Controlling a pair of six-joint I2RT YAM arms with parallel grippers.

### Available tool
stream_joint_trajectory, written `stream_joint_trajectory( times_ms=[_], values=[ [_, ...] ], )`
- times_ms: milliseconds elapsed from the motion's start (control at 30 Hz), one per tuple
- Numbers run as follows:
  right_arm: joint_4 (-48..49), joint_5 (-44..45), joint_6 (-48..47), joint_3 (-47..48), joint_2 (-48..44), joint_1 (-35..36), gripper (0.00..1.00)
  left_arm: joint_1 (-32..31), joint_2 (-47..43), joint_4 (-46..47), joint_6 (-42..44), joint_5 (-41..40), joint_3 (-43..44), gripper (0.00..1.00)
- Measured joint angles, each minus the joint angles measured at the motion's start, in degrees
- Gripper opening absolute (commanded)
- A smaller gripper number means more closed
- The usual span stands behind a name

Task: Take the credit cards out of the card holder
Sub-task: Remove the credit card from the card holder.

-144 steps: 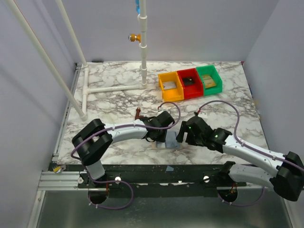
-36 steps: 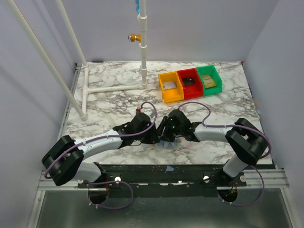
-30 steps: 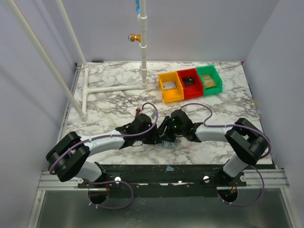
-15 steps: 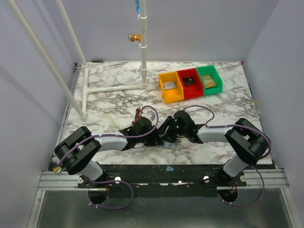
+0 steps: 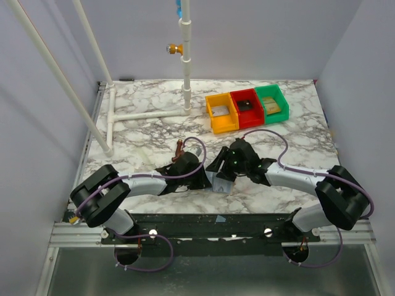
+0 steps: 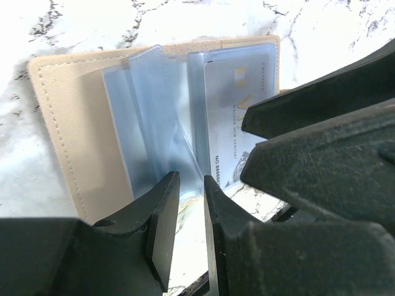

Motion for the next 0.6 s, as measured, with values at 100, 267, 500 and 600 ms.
stream_joint_trajectory(
  times_ms=[100,267,500,600],
  values=[
    [-2.99,1.55,-1.64,0.17,-0.50,0.02,0.64,0.00,-0.70,-1.20,0.07,-0.79,0.04,0.26],
    [-7.45,4.46,-4.09,0.17,-0.50,0.02,0.57,0.00,-2.86,-4.92,0.83,-2.95,0.35,0.26],
    [-9.84,7.82,-6.69,0.50,-0.50,0.02,0.55,0.00,-5.70,-10.38,2.49,-5.35,2.29,0.25],
    [-10.14,8.61,-7.63,0.66,-0.48,0.02,0.55,0.02,-6.51,-12.07,3.17,-5.88,3.13,0.25]
  ],
)
